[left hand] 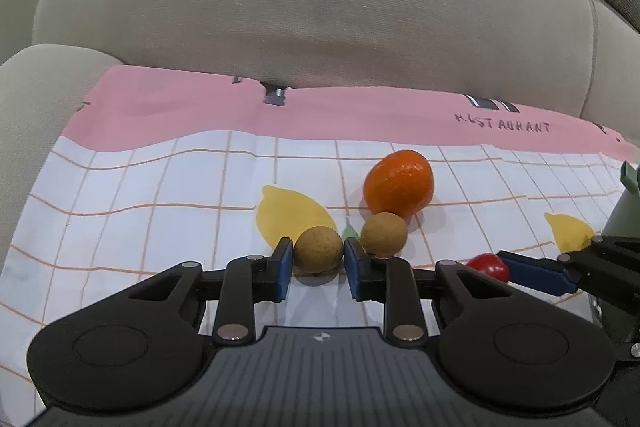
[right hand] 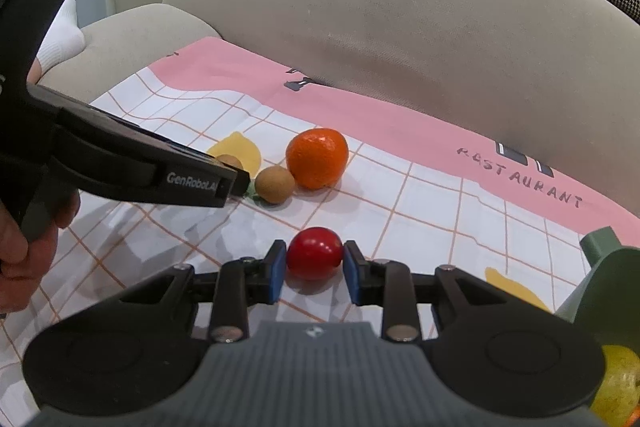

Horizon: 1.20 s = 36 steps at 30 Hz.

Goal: Organize fruits
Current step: 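Grasp a brown kiwi with the left tool while the right tool grasps a red tomato, then carry the kiwi and tomato over the green colander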

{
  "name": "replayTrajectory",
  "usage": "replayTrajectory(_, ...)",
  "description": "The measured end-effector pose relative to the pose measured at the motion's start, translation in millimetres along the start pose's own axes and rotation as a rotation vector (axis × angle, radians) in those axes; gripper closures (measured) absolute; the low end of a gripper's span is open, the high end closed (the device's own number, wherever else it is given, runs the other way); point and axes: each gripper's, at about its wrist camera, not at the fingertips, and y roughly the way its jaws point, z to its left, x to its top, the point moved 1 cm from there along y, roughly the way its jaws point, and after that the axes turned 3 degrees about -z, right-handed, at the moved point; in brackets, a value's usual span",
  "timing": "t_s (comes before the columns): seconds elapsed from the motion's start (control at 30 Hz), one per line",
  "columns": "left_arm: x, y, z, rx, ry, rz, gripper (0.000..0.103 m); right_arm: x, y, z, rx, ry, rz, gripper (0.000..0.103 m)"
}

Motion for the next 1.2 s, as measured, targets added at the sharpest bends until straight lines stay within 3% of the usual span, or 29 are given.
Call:
replayTrajectory(0.43, -3, -40, 2, -0.063, -0.088, -0.006, 0.073, 2, -28, 0, 0.004, -0.004, -0.036, 0.076)
replayTrajectory(0.83, -8, -87, -26, -0.137, -0.068, -0.041, 0.073, -2, -80, 1, 0.017, -0.034, -0.088, 0.076)
replayTrajectory(1.2, -21, -126, -81, -0.221, 0.043, -0.050, 0.073, -20, -132, -12, 0.022, -0.018, -0.096, 0.076)
